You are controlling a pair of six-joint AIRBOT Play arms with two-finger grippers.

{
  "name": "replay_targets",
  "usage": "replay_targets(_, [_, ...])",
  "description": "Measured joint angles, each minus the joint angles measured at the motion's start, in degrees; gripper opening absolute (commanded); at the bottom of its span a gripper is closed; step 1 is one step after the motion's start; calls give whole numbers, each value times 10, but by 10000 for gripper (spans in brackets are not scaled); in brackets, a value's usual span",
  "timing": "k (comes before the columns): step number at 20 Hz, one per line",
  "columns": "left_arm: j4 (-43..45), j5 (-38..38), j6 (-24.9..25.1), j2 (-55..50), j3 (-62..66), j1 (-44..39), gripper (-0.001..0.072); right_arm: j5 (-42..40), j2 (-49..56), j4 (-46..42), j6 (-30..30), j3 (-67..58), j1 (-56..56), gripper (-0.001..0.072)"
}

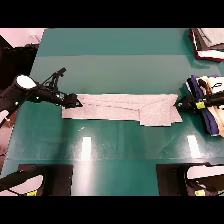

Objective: Fold the shirts.

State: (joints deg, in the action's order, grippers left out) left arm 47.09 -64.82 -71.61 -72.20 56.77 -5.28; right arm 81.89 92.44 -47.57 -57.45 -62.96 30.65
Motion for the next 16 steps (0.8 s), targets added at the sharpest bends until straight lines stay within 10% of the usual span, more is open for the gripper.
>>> replay_targets(6, [0, 22, -12, 0, 0, -18, 23, 26, 31, 37, 36, -4, -23, 567])
replay_targets(10, [0, 27, -18, 0, 0, -20, 23, 21, 35, 40, 49, -4, -54, 60])
replay_targets(16, [1, 35, -58, 0, 0, -26, 21, 19, 16, 44, 71, -5, -71, 8])
